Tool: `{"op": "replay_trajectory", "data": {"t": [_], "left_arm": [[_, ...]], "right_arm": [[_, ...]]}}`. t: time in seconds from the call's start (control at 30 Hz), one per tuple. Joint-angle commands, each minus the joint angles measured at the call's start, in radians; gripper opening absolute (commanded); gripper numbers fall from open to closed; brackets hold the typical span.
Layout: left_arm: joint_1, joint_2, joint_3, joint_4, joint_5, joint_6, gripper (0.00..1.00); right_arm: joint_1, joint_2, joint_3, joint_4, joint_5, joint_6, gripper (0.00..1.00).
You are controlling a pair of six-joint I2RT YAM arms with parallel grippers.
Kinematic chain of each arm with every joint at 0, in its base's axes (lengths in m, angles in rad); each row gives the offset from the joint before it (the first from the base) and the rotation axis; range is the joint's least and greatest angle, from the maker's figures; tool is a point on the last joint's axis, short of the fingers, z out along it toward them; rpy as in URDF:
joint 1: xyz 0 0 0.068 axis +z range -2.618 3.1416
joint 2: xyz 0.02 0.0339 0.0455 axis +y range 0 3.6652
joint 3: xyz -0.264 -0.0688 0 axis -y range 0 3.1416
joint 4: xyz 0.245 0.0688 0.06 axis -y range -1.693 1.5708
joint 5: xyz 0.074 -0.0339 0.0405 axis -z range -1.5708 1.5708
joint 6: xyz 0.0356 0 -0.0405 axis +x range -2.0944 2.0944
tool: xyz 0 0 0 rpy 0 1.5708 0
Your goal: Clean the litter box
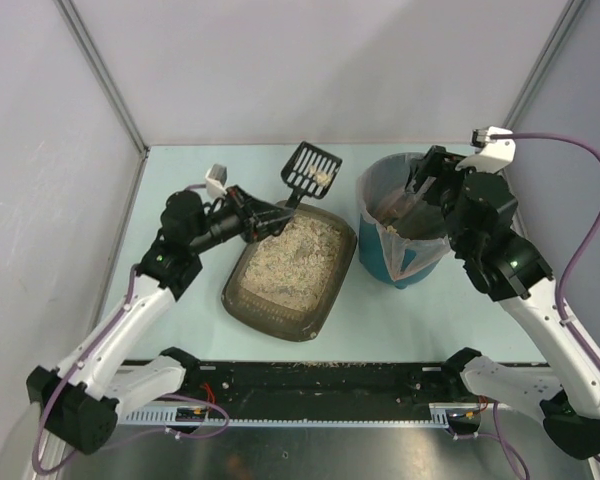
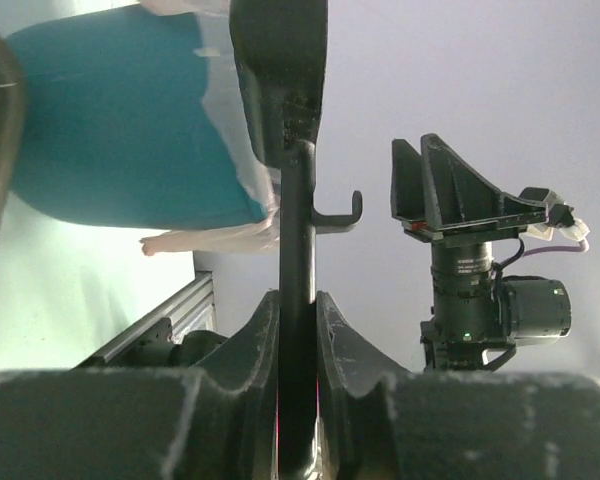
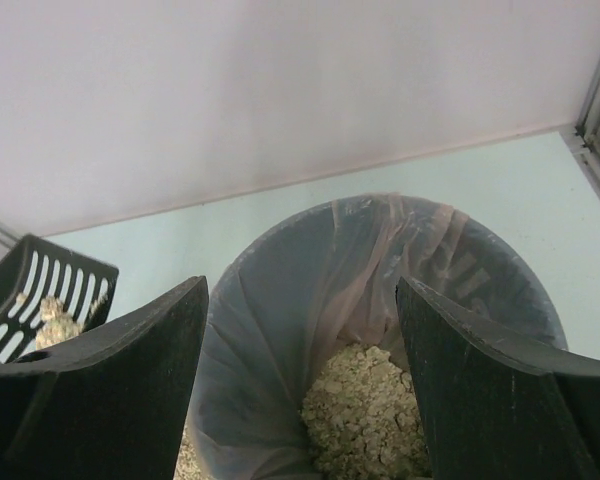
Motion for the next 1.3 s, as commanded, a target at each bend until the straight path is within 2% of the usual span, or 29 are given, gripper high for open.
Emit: {"op": "replay_trajectory", "data": {"t": [0.0,0.33,0.53,0.73,0.9,1.07,1.27], "left_arm": [[-0.062,0.076,0.159,0.029,-0.078,0.046,0.0],[-0.204,0.275,0.331,0.023,-0.112,0.113,0.0],[-0.264,0.412,0.54,-0.139,-0.141,0.305,0.0],[-0.299,0.499,0.684,-0.287,-0.176,0.484,0.0],[-0.342,0.565,0.768,-0.345,-0.187,0.59,0.0],[-0.386,0.657,0.905,-0.471,-0.209,0.77,0.0],[-0.411,0.679,0.966,-0.534,-0.244,0.891,0.0]], "right_arm": [[-0.005,-0.047,-0.001,0.032,0.073,0.007,0.8],[-0.01,-0.094,-0.032,0.035,0.109,-0.018,0.8],[-0.014,-0.133,-0.055,0.063,0.144,-0.047,0.8],[-0.025,-0.16,-0.077,0.12,0.167,-0.104,0.8],[-0.036,-0.151,-0.078,0.192,0.15,-0.173,0.79],[-0.039,-0.159,-0.078,0.264,0.153,-0.249,0.79],[-0.047,-0.16,-0.078,0.256,0.15,-0.242,0.79]]}}
